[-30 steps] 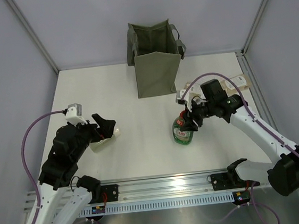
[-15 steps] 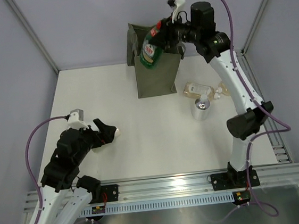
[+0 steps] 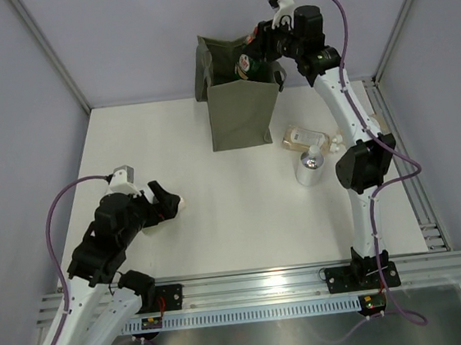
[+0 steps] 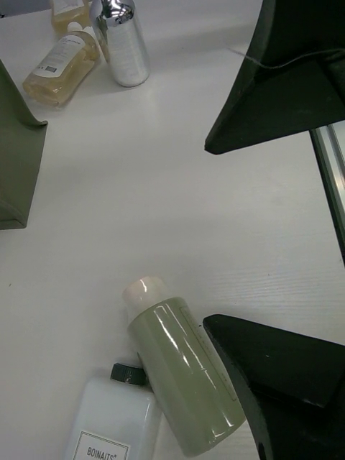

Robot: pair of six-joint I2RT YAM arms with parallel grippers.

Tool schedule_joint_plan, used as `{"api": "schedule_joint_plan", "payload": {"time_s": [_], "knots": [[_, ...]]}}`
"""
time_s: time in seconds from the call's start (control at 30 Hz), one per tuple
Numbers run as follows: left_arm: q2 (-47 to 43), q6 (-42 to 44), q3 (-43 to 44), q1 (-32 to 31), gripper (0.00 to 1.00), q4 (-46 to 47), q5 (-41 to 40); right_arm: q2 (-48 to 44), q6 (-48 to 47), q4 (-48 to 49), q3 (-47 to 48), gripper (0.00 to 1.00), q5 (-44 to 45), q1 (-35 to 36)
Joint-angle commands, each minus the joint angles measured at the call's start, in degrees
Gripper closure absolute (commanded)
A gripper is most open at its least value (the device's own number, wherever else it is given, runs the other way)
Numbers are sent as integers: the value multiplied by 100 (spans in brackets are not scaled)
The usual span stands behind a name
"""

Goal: Place the personal care products into the canvas bag

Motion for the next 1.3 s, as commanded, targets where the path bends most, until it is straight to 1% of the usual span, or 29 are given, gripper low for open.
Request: {"api": "schedule_joint_plan", "payload": {"time_s": [0.0, 0.07, 0.17, 0.2, 0.23, 0.27, 0.4, 0.43, 0.47, 0.5, 0.53, 0.57, 0.6, 0.63, 0.67, 0.7, 0.73, 0.87, 0.97, 1.0, 1.07, 1.1, 1.17, 1.23, 1.27], "knots": [[124, 127, -69, 10, 1, 314, 58, -334, -160, 820, -210, 100, -813, 195], [159, 145, -87, 10, 1, 288, 75, -510, -275, 793, -720, 100, -1051, 283], [160, 162, -122, 10, 1, 236, 154, -537, -494, 592, -1082, 100, -955, 380], [168, 145, -122, 10, 1, 235, 163, -494, -504, 461, -1135, 100, -868, 398], [194, 127, -105, 10, 1, 183, 172, -415, -791, 329, -1213, 100, -632, 415], [212, 127, -104, 10, 1, 139, 172, -362, -846, 328, -1249, 100, -482, 433], [431, -56, 27, 10, 1, -177, -117, -194, -1320, 29, -1416, 100, -7, 503], [510, -101, 62, 10, 1, -352, -205, -194, -1373, 38, -1556, 95, 21, 512], [598, -136, 106, 10, 1, -458, -284, -194, -1469, 38, -1592, 88, 29, 521], [790, -206, 141, 10, 1, -546, -450, -203, -1514, -23, -1610, 77, -5, 512], [897, -242, 211, 10, 1, -721, -539, -186, -1558, -76, -1575, 70, -32, 521], [1011, -285, 247, 10, 1, -818, -609, -142, -1593, -146, -1531, 61, -49, 512], [1282, -399, 299, 10, 1, -898, -793, -124, -1654, -321, -1461, 51, -110, 521], [1432, -409, 352, 10, 1, -1073, -855, -89, -1707, -418, -1304, 33, -155, 512], [1591, -426, 466, 10, 1, -1153, -1021, -63, -1743, -498, -1232, 22, -190, 512], [1897, -583, 528, 10, 1, -1232, -1128, -54, -1760, -629, -1066, 15, -260, 521], [2048, -585, 598, 2, 1, -1389, -1198, -54, -1787, -709, -943, 2, -295, 512], [2567, -541, 880, -7, 1, -1452, -1304, -202, -1839, -964, -477, 0, -550, 460], [2927, -94, 1213, -25, 1, -1496, -1269, -413, -1979, -1227, -169, 0, -962, 319], [3032, 177, 1440, -25, 1, -1592, -1287, -501, -1998, -1306, -151, 1, -1181, 267], [3374, 556, 1687, -25, 1, -1680, -1278, -807, -2155, -1429, -159, 0, -1411, 126], [3507, 1002, 1915, -25, 1, -1716, -1165, -931, -2208, -1587, -186, 0, -1542, 73], [3866, 1416, 2162, -25, 1, -1900, -972, -1290, -2331, -1859, -326, 0, -1771, -58], [4043, 1585, 2496, -69, 1, -1970, -848, -1555, -2341, -2036, -563, 0, -1930, -173], [4140, 1656, 2567, -86, 1, -1997, -952, -1852, -2332, -2098, -703, 1, -2026, -243]]}}
